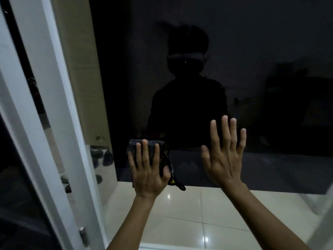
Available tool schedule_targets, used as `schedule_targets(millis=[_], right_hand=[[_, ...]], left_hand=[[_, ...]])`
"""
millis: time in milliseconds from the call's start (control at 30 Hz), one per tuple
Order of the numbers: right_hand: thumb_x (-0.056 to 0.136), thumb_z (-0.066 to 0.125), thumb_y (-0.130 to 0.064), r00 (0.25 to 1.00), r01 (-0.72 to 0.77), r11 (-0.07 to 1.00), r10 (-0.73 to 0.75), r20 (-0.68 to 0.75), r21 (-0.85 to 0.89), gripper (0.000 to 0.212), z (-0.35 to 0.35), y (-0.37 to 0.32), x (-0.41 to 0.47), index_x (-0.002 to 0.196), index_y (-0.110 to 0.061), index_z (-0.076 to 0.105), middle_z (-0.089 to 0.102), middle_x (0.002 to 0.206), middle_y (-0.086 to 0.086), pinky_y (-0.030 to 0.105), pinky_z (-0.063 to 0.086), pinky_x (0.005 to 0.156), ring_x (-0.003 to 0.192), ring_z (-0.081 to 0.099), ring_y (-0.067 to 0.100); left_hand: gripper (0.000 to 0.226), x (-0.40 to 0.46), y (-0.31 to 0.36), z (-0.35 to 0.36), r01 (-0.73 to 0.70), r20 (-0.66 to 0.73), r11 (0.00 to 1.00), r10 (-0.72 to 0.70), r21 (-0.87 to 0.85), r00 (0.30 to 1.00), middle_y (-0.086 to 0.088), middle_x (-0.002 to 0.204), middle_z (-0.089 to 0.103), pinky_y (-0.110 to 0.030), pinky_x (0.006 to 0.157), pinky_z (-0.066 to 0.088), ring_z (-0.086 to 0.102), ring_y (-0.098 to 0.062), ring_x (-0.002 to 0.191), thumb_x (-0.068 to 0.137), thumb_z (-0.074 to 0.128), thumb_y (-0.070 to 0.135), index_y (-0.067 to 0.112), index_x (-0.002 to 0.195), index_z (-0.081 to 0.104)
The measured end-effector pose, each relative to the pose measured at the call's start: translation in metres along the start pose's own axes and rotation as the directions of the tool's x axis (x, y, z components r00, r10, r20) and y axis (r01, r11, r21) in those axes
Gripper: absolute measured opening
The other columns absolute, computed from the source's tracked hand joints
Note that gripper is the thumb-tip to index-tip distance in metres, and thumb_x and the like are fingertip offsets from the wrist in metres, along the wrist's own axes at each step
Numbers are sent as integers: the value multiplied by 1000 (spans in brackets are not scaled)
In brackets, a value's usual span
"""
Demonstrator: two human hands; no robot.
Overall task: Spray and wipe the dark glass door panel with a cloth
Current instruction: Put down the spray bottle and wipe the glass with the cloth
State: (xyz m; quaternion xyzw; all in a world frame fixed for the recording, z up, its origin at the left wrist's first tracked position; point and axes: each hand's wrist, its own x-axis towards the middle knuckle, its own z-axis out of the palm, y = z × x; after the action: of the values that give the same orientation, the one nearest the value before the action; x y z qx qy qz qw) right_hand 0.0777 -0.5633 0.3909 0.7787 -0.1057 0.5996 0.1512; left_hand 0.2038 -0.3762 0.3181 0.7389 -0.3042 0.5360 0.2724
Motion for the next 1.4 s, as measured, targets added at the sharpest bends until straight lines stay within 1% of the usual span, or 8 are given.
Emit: schedule_targets(millis=[167,400,667,767,933,1167,1300,1400], right_hand=[[103,37,-42,1000,2,1000,-2,8,-6,70,-7,19,-12,163,-15,12,7,169,14,56,6,126,158,2,31],[103,36,-42,999,-44,998,45,25,-35,68,-21,66,-29,160,-11,18,12,167,19,56,6,126,158,1,31],[107,28,-47,999,-47,995,48,16,-91,66,-28,137,-38,163,-15,14,2,171,13,55,3,126,158,-2,30],[106,28,-48,1000,-24,995,24,-3,-93,67,-24,140,-38,163,-17,11,-6,172,8,54,1,127,158,-4,28],[105,30,-47,1000,-27,996,25,-18,-82,68,-22,139,-39,164,-19,9,-6,172,7,53,0,127,158,-4,27],[105,33,-45,1000,-23,998,22,-16,-56,68,-23,139,-39,163,-18,12,-2,171,9,55,2,127,159,-3,28],[104,35,-44,1000,-21,998,20,-11,-53,70,-23,139,-38,163,-18,11,-1,171,10,54,2,127,159,-3,29],[104,36,-44,999,-33,998,33,-5,-47,70,-25,137,-37,163,-17,11,-2,171,10,54,1,127,158,-3,29]], left_hand=[[68,-1,25,6,17,0,1000,-17,-17,1000,-13,170,0,-60,124,10,5,-34,157,102,23,47,19,162,10],[75,-3,68,17,10,-18,1000,-10,-22,1000,-13,170,-1,-59,125,10,5,-33,157,96,35,45,20,162,8],[69,-1,90,22,38,-7,999,-38,-36,999,-14,170,2,-61,123,13,8,-36,156,101,24,48,18,162,11],[68,-1,91,21,41,-7,999,-42,-30,999,-14,170,2,-62,123,15,9,-37,156,102,22,49,17,162,12],[68,1,101,22,55,-7,998,-55,-26,998,-14,170,2,-63,123,14,9,-38,156,103,20,50,16,162,13],[69,8,166,38,-69,-12,997,69,-15,998,-11,170,3,-58,125,11,9,-32,157,100,28,48,21,162,15],[73,6,190,44,-41,-19,999,41,-26,999,-11,170,2,-58,125,10,8,-32,157,98,33,49,21,162,11],[72,6,190,43,-35,-11,999,35,-17,999,-12,170,1,-58,125,11,7,-31,157,101,29,50,20,162,8]])
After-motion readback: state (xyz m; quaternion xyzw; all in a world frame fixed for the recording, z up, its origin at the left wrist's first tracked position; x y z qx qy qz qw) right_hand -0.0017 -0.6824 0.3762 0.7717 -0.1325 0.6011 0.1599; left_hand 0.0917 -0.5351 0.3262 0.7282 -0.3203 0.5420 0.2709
